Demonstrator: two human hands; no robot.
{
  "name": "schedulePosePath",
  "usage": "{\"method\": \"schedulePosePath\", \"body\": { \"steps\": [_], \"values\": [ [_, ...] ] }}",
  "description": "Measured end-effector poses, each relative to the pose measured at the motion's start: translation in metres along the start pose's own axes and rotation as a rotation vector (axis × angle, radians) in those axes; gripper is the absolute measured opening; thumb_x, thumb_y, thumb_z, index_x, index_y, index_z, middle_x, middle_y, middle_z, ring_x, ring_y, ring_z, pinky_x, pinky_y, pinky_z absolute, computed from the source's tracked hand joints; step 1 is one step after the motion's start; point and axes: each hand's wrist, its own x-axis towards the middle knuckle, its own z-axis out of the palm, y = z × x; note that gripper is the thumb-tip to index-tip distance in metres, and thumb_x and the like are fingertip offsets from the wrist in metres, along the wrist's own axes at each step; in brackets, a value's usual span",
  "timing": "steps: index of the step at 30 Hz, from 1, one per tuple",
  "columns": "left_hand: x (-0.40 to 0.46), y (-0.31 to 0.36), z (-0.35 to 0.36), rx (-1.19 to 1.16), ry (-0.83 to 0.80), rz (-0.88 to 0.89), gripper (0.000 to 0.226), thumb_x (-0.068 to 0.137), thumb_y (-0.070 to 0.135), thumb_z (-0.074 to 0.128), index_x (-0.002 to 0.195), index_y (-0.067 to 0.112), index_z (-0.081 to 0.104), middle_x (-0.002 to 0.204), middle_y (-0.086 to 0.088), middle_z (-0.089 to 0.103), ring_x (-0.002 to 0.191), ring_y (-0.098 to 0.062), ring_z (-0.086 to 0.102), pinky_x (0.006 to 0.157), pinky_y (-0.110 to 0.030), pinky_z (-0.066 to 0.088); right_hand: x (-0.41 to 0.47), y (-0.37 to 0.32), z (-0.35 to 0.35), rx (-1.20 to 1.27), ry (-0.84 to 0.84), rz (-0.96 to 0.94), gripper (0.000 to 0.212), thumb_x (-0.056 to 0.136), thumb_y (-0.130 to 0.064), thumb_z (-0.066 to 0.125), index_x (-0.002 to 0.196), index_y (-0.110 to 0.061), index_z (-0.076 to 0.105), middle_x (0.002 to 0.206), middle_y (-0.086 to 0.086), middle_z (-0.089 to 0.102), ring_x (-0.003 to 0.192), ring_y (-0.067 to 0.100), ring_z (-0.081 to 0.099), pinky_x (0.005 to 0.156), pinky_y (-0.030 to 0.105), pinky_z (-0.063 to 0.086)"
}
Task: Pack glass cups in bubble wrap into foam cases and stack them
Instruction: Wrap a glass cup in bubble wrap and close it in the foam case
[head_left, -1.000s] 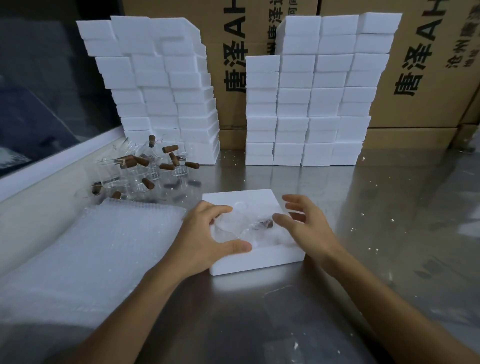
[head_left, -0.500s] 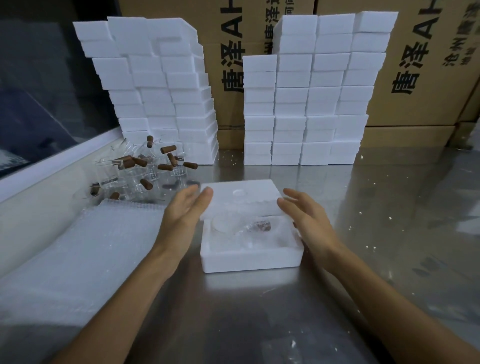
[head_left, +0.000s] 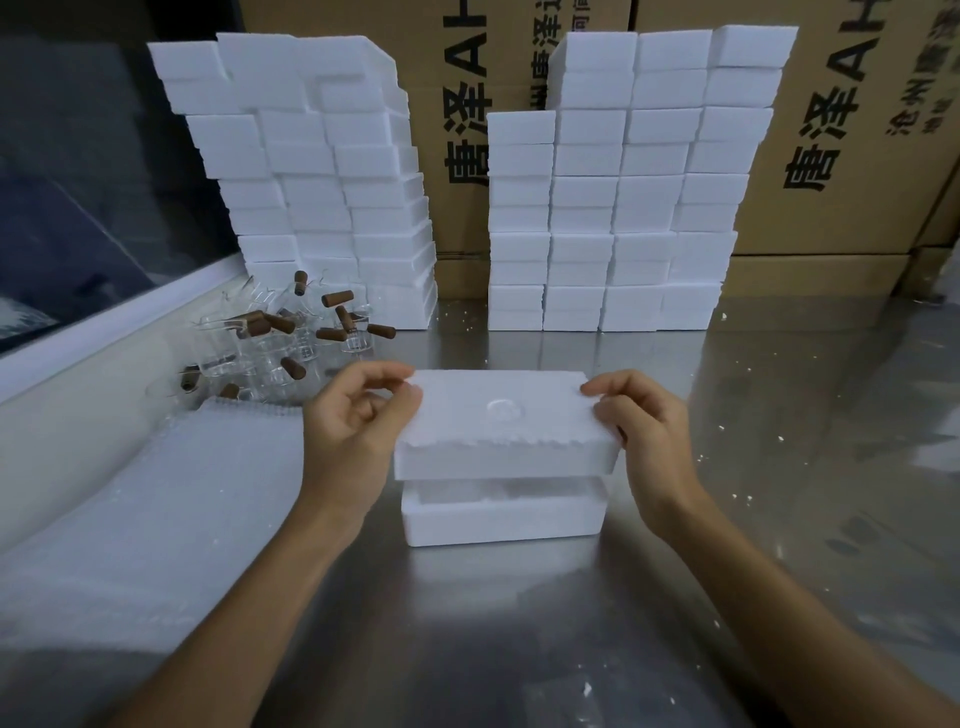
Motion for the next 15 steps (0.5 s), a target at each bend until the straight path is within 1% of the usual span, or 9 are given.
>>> {"method": "schedulePosePath", "body": {
  "steps": [2,3,5,6,7,9,10,12,15],
  "values": [
    [-0.003,-0.003,0.001,0.078,-0.032,0.016,0.018,0.073,0.012,0.065,0.088,0.022,0.068,0.077,0.01,0.067,0.07,-0.022,0.056,0.063,-0.019,0.049,-0.002,0.003,-0.001,-0.059,-0.034,-0.011,0.016,0.069,-0.011,0.05,0.071,-0.008,0.065,0.064,-0.014,0.06,0.06,-0.003,0.05,0.055,0.009,0.038],
    [-0.005,-0.004,0.001,0.115,-0.047,0.031,0.018,0.072,0.013,0.061,0.086,0.022,0.068,0.078,0.004,0.067,0.07,-0.03,0.053,0.061,-0.023,0.048,-0.003,0.004,-0.002,-0.08,-0.045,-0.018,0.015,0.069,-0.01,0.049,0.069,-0.008,0.064,0.063,-0.014,0.059,0.06,-0.003,0.049,0.055,0.009,0.037],
    [-0.006,-0.006,0.001,0.154,-0.073,0.077,0.019,0.071,0.011,0.056,0.083,0.02,0.067,0.081,-0.017,0.063,0.07,-0.039,0.048,0.059,-0.031,0.043,-0.003,0.005,-0.005,-0.099,-0.07,-0.051,0.013,0.066,-0.009,0.049,0.065,-0.008,0.062,0.059,-0.012,0.055,0.057,0.001,0.045,0.052,0.012,0.034],
    [-0.007,-0.006,0.001,0.165,-0.083,0.111,0.019,0.071,0.009,0.055,0.082,0.018,0.067,0.08,-0.023,0.06,0.068,-0.039,0.045,0.059,-0.032,0.04,-0.003,0.005,-0.006,-0.103,-0.085,-0.072,0.012,0.065,-0.008,0.049,0.064,-0.008,0.06,0.058,-0.009,0.053,0.056,0.004,0.042,0.051,0.014,0.031],
    [-0.007,-0.007,0.001,0.181,-0.09,0.15,0.02,0.07,0.006,0.053,0.081,0.017,0.066,0.078,-0.026,0.057,0.064,-0.035,0.043,0.058,-0.031,0.038,-0.003,0.005,-0.007,-0.103,-0.097,-0.09,0.011,0.064,-0.007,0.049,0.063,-0.008,0.06,0.057,-0.006,0.051,0.055,0.006,0.04,0.05,0.016,0.029],
    [-0.008,-0.011,0.0,0.228,-0.099,0.243,0.017,0.07,0.003,0.052,0.078,0.011,0.065,0.075,-0.02,0.055,0.061,-0.025,0.042,0.055,-0.031,0.036,-0.005,0.007,-0.007,-0.1,-0.109,-0.127,0.011,0.064,-0.004,0.049,0.062,-0.008,0.059,0.056,-0.004,0.048,0.054,0.007,0.037,0.049,0.017,0.028],
    [-0.009,-0.013,0.0,0.258,-0.105,0.295,0.013,0.071,0.005,0.052,0.076,0.007,0.065,0.076,-0.014,0.055,0.061,-0.023,0.044,0.054,-0.032,0.037,-0.005,0.007,-0.007,-0.106,-0.108,-0.148,0.012,0.064,-0.003,0.048,0.063,-0.009,0.059,0.056,-0.003,0.047,0.053,0.007,0.036,0.049,0.016,0.027],
    [-0.011,-0.018,-0.001,0.33,-0.11,0.394,0.018,0.074,0.014,0.051,0.075,0.001,0.064,0.079,-0.007,0.055,0.066,-0.022,0.049,0.055,-0.033,0.042,-0.007,0.01,-0.007,-0.13,-0.095,-0.195,0.014,0.066,-0.002,0.048,0.064,-0.011,0.059,0.056,-0.001,0.046,0.053,0.005,0.036,0.05,0.015,0.028],
    [-0.012,-0.024,-0.002,0.434,-0.112,0.47,0.028,0.079,0.025,0.05,0.081,0.0,0.063,0.089,-0.004,0.055,0.083,-0.011,0.054,0.069,-0.021,0.046,-0.007,0.015,-0.01,-0.229,-0.093,-0.261,0.02,0.069,-0.002,0.048,0.068,-0.018,0.059,0.057,-0.009,0.047,0.054,0.004,0.038,0.053,0.013,0.029]
  ]
}}
